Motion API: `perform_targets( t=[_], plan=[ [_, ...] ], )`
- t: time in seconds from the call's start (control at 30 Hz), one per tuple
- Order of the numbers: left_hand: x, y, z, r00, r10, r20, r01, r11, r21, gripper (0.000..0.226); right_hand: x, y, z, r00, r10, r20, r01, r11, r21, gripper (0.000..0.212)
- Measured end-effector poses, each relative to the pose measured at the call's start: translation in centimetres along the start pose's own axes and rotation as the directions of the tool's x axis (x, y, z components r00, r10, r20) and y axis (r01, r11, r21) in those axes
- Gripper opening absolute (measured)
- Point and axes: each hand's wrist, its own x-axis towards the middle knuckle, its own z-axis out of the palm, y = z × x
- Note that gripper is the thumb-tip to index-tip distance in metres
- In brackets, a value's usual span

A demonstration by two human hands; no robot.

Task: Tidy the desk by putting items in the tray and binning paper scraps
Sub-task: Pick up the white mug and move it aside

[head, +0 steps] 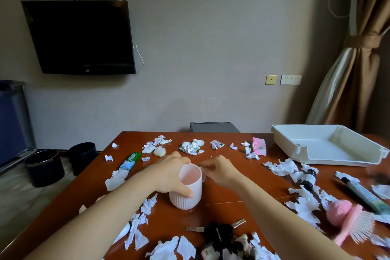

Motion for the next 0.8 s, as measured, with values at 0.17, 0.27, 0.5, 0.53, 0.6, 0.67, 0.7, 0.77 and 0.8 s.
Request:
perform_targets(
  t=[0.17, 0.27, 0.5, 0.53, 0.6, 0.67, 0.7, 0.77, 0.8],
  plan=[
    [-0.3, -0.1, 0.6, 0.998, -0.057, -0.041, 0.053, 0.996, -0.073, 0.085, 0.5, -0.7, 1.0, 0.985, 0.174, 0.013, -0.174, 0.979, 0.109, 0.032],
    [-0.8, -0.9, 0.9, 0.991, -0.097, -0.094, 0.087, 0.991, -0.099, 0.087, 0.8, -1.6, 1.4, 0.977, 0.203, 0.066, -0.213, 0.953, 0.217, 0.040],
    [-3.5, -5.8, -1.9, 0.939, -0.244, -0.244, 0.228, 0.969, -0.090, 0.092, 3.8, -6.6, 4.2, 0.990, 0.021, 0.140, -0.060, 0.959, 0.278, 0.032],
    [-3.9, -6.7, -2.3, 0.924, -0.267, -0.274, 0.256, 0.964, -0.078, 0.089, 4.3, -7.8, 4.8, 0.989, -0.002, 0.148, -0.041, 0.958, 0.286, 0.030],
    [-4.7, -8.6, -3.1, 0.893, -0.316, -0.322, 0.306, 0.948, -0.083, 0.084, 5.1, -10.3, 5.8, 0.984, -0.051, 0.173, -0.005, 0.951, 0.309, 0.031],
    [-5.6, -10.6, -3.8, 0.861, -0.365, -0.354, 0.344, 0.931, -0.125, 0.079, 6.1, -12.7, 7.1, 0.973, -0.117, 0.201, 0.050, 0.949, 0.312, 0.030],
    [-6.1, -11.7, -4.1, 0.847, -0.385, -0.367, 0.358, 0.923, -0.144, 0.077, 6.5, -13.7, 7.8, 0.969, -0.132, 0.208, 0.065, 0.951, 0.302, 0.028],
    [-6.9, -13.6, -4.3, 0.822, -0.428, -0.377, 0.397, 0.904, -0.162, 0.079, 7.1, -15.5, 9.0, 0.967, -0.129, 0.218, 0.068, 0.961, 0.268, 0.024],
    [-7.3, -14.4, -4.2, 0.812, -0.448, -0.373, 0.419, 0.894, -0.162, 0.080, 7.3, -16.3, 9.6, 0.965, -0.125, 0.231, 0.064, 0.964, 0.257, 0.019]
  ],
)
